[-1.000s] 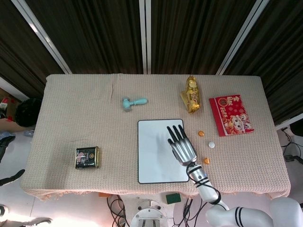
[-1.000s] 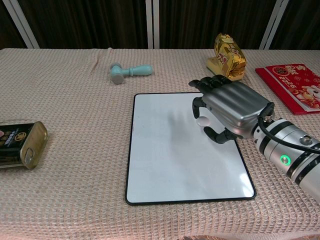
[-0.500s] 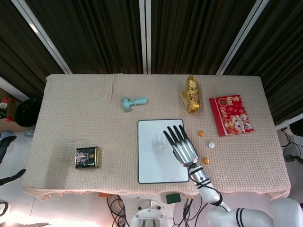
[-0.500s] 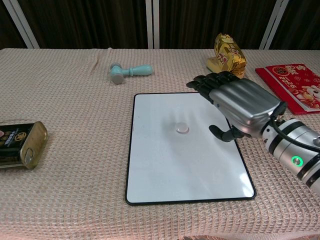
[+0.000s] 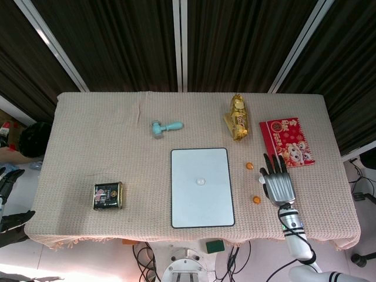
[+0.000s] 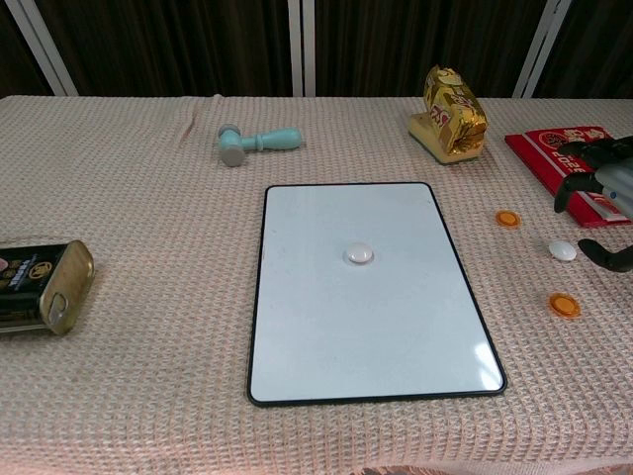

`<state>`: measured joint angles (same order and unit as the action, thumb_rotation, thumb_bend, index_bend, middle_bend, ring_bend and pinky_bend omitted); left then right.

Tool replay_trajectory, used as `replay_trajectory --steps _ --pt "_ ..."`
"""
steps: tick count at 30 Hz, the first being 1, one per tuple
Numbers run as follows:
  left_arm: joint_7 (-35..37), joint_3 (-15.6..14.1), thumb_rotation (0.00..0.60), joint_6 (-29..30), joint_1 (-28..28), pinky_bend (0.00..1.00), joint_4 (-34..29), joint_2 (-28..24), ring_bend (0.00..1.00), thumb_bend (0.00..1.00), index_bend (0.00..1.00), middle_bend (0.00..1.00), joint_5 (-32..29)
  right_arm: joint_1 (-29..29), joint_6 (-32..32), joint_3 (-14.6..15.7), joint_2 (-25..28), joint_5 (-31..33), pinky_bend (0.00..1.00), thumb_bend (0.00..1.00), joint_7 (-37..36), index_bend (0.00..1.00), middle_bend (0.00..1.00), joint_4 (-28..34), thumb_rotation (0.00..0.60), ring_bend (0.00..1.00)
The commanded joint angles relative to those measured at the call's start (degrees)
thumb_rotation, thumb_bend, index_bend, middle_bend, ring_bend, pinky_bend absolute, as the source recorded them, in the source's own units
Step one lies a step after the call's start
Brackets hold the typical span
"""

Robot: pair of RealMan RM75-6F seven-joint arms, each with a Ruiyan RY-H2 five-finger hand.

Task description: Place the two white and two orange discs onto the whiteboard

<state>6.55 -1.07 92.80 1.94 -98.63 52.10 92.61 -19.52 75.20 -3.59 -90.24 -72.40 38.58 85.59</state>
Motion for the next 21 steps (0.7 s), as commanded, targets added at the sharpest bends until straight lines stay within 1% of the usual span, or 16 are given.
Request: replay_trajectory --steps 1,21 --pt "0.17 0.05 0.600 0.05 0.01 0.12 0.05 -0.03 0.00 0.10 0.12 0.14 -0.10 0.31 -0.21 -0.03 0.03 0.46 0.00 0.38 -0.39 0.38 0.00 -0.61 0.600 0.00" --pt "0.51 0.08 0.600 0.11 0.01 0.12 0.23 -0.07 0.00 0.10 0.12 0.14 -0.13 -0.04 -2.83 -0.95 -3.34 3.22 0.00 0.38 0.08 0.39 0.00 -6.08 0.600 0.00"
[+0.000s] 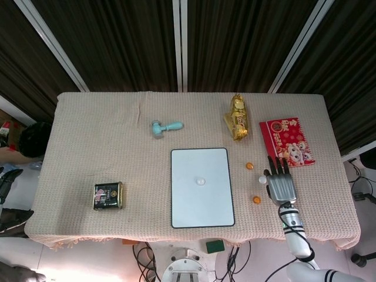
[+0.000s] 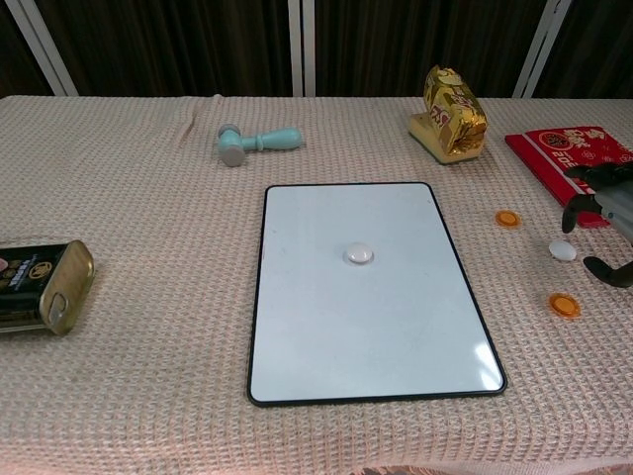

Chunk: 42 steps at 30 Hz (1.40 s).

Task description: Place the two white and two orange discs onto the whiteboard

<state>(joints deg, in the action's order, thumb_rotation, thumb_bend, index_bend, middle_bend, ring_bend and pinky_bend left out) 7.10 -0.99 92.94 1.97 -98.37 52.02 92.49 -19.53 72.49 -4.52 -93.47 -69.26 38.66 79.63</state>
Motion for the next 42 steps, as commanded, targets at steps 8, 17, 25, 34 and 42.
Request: replay_trajectory --steps 8,17,25,34,42 --pt "-0.15 -0.03 0.600 -0.01 0.00 0.12 -0.07 0.03 0.00 0.10 0.12 0.14 0.05 -0.02 -0.48 0.07 -1.37 0.11 0.00 0.38 -0.35 0.39 0.00 -1.74 0.600 0.00" --pt "-0.14 -0.01 0.600 -0.27 -0.15 0.12 -0.01 0.07 0.00 0.10 0.12 0.14 0.00 -0.37 -0.70 -0.54 -2.50 -0.08 0.00 0.38 -1.23 0.40 0.00 -3.01 0.600 0.00" --pt "-0.01 0.07 0.600 -0.25 -0.15 0.12 0.09 0.08 0.00 0.10 0.12 0.14 -0.19 -0.78 -1.00 -0.79 -3.49 -0.20 0.00 0.39 -1.02 0.43 0.00 -3.84 0.600 0.00" --pt "0.08 0.07 0.600 -0.43 -0.24 0.12 0.08 0.04 0.00 0.10 0.12 0.14 -0.28 -0.82 0.01 -0.93 -3.53 -1.59 0.00 0.45 -1.95 0.49 0.00 -2.97 0.600 0.00" --pt "-0.31 -0.01 0.600 -0.43 -0.27 0.12 -0.14 0.07 0.00 0.10 0.12 0.14 -0.01 -3.38 0.18 -0.56 -3.56 -6.62 0.00 0.45 0.31 0.52 0.00 3.91 0.600 0.00"
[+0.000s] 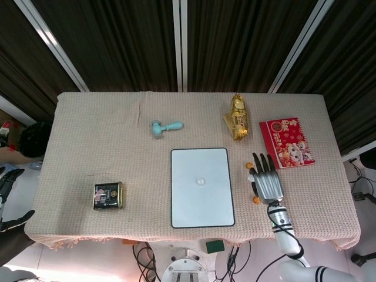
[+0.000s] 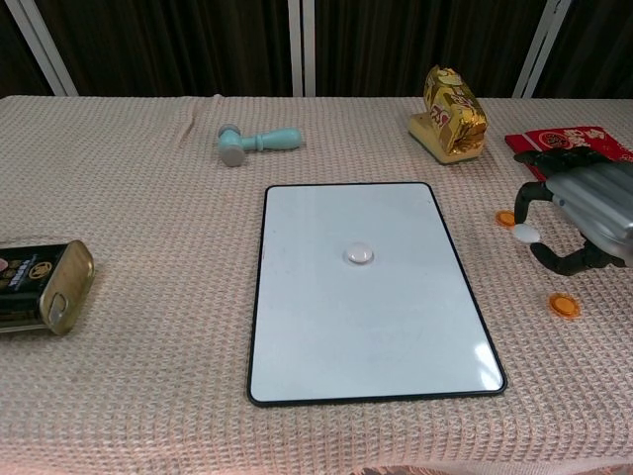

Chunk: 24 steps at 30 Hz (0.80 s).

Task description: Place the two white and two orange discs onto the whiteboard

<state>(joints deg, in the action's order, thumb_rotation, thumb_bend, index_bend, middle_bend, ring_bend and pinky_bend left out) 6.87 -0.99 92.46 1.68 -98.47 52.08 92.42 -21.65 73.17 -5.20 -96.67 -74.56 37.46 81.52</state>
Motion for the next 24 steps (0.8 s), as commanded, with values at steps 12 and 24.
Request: replay_trajectory --steps 12,24 --pt "1.27 0.25 0.600 0.56 0.28 0.12 0.63 -0.15 0.00 0.10 0.12 0.14 -0.55 -6.96 -6.49 -1.82 -8.46 1.20 0.00 0.45 8.20 0.52 0.00 -0.87 0.600 0.00" --pt "2.09 0.33 0.600 0.87 0.43 0.12 0.99 -0.26 0.00 0.10 0.12 0.14 -0.60 -9.41 -7.89 -2.45 -11.84 2.37 0.00 0.45 9.71 0.52 0.00 -3.51 0.600 0.00"
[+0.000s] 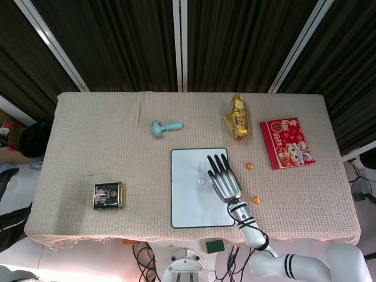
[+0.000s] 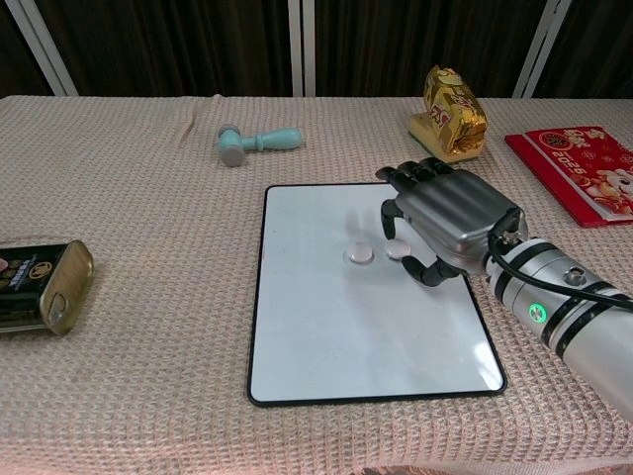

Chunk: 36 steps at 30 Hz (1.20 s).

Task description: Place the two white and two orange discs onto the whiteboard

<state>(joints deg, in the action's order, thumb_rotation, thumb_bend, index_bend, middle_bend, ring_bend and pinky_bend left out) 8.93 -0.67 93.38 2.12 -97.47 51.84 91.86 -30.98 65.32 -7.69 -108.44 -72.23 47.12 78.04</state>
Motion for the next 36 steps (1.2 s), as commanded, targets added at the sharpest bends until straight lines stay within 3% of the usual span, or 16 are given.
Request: replay_trajectory --steps 1,26,29,36 --pt "0.04 0.00 0.600 -0.06 -0.02 0.12 -0.01 -0.02 0.00 0.10 0.12 0.14 -0.02 -0.17 -0.04 0.08 -0.15 0.03 0.00 0.45 0.13 0.52 0.00 -0.09 0.600 0.00" --pt "0.23 0.00 0.600 -0.11 -0.05 0.12 0.07 -0.04 0.00 0.10 0.12 0.14 0.11 -2.02 -0.44 0.39 -1.96 0.94 0.00 0.45 0.73 0.48 0.00 -1.12 0.600 0.00" --pt "0.23 0.02 0.600 -0.13 -0.04 0.12 0.05 -0.05 0.00 0.10 0.12 0.14 0.03 -2.11 -0.53 0.49 -1.81 1.10 0.00 0.44 0.77 0.43 0.00 -1.02 0.600 0.00" --pt "0.15 0.00 0.600 -0.27 -0.11 0.12 0.06 -0.03 0.00 0.10 0.12 0.14 0.07 -2.02 -0.20 0.93 -0.80 0.83 0.00 0.39 0.35 0.20 0.00 0.15 0.600 0.00"
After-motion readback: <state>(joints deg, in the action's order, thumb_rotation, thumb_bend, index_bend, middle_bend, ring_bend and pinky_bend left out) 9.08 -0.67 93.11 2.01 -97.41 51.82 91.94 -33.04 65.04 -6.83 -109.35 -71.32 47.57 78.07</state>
